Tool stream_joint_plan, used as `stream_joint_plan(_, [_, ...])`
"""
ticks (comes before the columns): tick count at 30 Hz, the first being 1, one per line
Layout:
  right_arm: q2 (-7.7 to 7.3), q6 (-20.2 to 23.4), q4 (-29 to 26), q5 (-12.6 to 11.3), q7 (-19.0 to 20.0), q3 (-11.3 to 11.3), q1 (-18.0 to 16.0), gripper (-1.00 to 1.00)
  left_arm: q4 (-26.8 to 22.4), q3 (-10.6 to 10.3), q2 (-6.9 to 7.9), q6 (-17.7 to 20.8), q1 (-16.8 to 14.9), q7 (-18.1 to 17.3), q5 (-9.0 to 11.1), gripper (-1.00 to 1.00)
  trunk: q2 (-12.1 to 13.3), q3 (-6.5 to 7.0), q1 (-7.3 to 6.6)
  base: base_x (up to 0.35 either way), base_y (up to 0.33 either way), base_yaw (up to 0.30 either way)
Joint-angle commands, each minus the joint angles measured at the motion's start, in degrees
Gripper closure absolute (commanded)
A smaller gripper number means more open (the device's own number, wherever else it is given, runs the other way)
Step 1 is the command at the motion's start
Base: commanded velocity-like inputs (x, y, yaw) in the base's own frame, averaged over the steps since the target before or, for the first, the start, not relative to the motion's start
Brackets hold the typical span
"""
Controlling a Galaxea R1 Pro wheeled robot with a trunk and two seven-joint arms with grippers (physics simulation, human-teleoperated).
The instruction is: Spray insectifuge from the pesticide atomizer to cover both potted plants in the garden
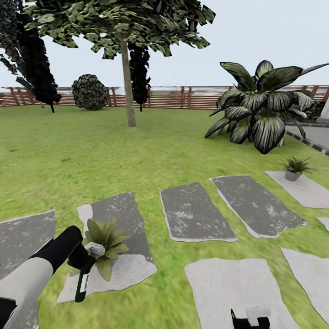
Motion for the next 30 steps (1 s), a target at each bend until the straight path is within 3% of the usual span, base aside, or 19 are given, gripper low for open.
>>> stream_joint_plan(1, [0.02,-0.1,0.1,0.6,-0.4,-0.2,0.0,-1.0,-0.1,-0.2,0.03,0.1,-0.1,-0.6,-0.6,1.0,0.0,-0.06,0.0,0.109,-0.276,0.233])
stream_joint_plan(17, [0.0,-0.1,0.1,0.6,-0.4,-0.2,0.0,-1.0,0.5,-0.2,0.03,0.1,0.2,-1.0,-0.3,1.0,0.0,-0.06,0.0,0.027,-0.27,0.273])
stream_joint_plan(20, [-0.01,-0.1,0.1,0.6,-0.4,-0.2,0.0,-1.0,0.9,-0.3,0.19,0.1,-0.2,-4.7,-0.4,1.0,0.0,-0.06,0.0,0.084,-0.152,0.276])
stream_joint_plan(21, [0.0,-0.1,0.1,0.6,-0.4,-0.2,0.0,-1.0,0.8,-0.8,0.33,0.1,-0.4,-7.6,-0.6,1.0,0.0,-0.06,0.0,0.09,-0.059,0.226])
stream_joint_plan(24, [-0.01,-0.1,0.1,0.6,-0.4,-0.2,0.0,-1.0,0.9,-3.2,0.5,0.1,-2.7,-13.1,-3.1,1.0,0.0,-0.06,0.0,0.06,-0.026,0.109])
stream_joint_plan(26, [-0.07,-0.1,0.1,0.6,-0.4,-0.2,0.0,-1.0,1.5,-5.5,0.52,0.1,-5.1,-19.1,-6.4,1.0,0.0,-0.06,0.0,0.018,-0.008,0.032])
stream_joint_plan(28, [-0.13,-0.1,0.1,0.6,-0.4,-0.2,0.0,-1.0,2.1,-6.4,0.55,0.1,-6.0,-24.1,-9.6,1.0,0.0,-0.06,0.0,0.006,-0.002,0.01])
stream_joint_plan(30, [-0.21,-0.1,0.1,0.6,-0.3,-0.2,0.0,-1.0,2.3,-6.6,0.6,0.1,-6.0,-26.1,-12.6,1.0,0.0,-0.06,0.0,0.002,-0.001,0.004])
